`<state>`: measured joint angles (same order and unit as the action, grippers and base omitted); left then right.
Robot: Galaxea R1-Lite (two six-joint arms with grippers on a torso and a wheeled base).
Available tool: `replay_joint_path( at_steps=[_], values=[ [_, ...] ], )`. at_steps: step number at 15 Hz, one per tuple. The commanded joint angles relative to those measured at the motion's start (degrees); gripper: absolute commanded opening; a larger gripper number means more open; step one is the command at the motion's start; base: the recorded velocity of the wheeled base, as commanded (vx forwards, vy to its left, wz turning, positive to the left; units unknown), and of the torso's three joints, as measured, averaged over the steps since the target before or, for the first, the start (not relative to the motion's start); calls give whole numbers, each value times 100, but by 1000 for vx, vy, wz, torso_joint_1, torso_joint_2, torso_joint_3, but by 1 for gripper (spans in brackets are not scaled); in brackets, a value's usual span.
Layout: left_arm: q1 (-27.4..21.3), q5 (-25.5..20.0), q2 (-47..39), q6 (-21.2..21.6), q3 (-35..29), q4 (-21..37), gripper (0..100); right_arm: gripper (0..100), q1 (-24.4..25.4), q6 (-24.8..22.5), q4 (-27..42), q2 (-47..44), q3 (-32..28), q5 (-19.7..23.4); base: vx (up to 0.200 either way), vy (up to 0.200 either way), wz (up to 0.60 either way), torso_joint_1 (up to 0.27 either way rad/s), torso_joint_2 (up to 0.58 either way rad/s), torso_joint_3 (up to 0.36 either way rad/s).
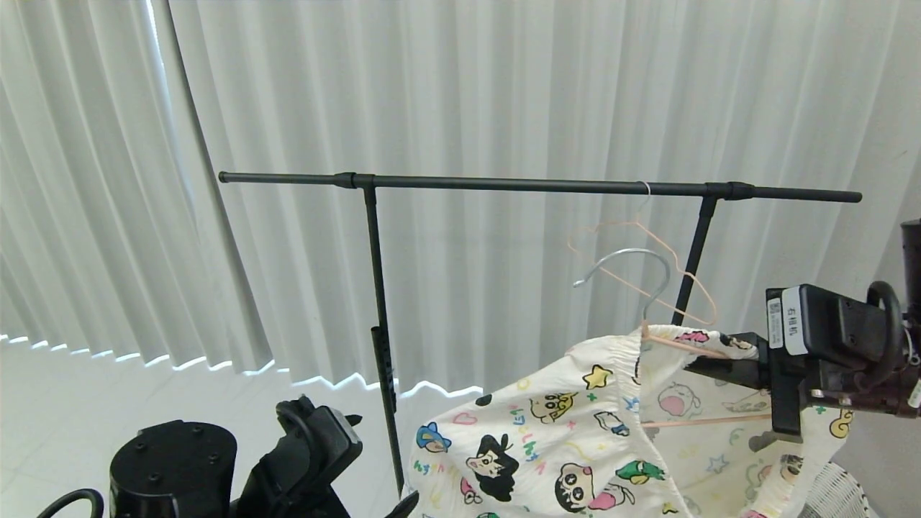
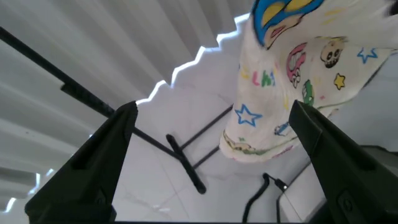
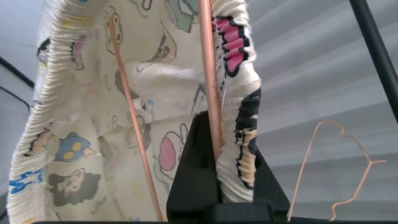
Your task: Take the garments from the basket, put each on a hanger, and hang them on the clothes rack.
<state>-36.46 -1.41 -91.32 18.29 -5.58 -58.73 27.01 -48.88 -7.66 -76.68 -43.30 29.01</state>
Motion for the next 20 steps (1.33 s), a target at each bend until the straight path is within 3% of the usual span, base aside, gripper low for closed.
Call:
replay_joint_path(
  at_steps=[1,5,6,10,17,20],
  values=[
    [25,-17,-281,-62,22,-6,100,0,85,37,1,144,50,25,0,0,0,0,0,0],
    [-80,-26,-369,-282,31,-130,100,0,199,116,-8,549,243,25,0,0,0,0,0,0],
    [-168,-26,-369,-291,22,-130,0,0,208,151,-8,610,296,25,0,0,0,0,0,0],
    [-344,-26,-395,-291,40,-130,0,0,366,292,-148,663,384,25,0,0,0,0,0,0],
    [763,10,-448,-493,558,-130,0,0,296,828,-606,663,401,17,0,0,0,0,0,0],
    [816,18,-439,-493,558,-130,0,0,181,881,-711,654,401,17,0,0,0,0,0,0]
  ],
)
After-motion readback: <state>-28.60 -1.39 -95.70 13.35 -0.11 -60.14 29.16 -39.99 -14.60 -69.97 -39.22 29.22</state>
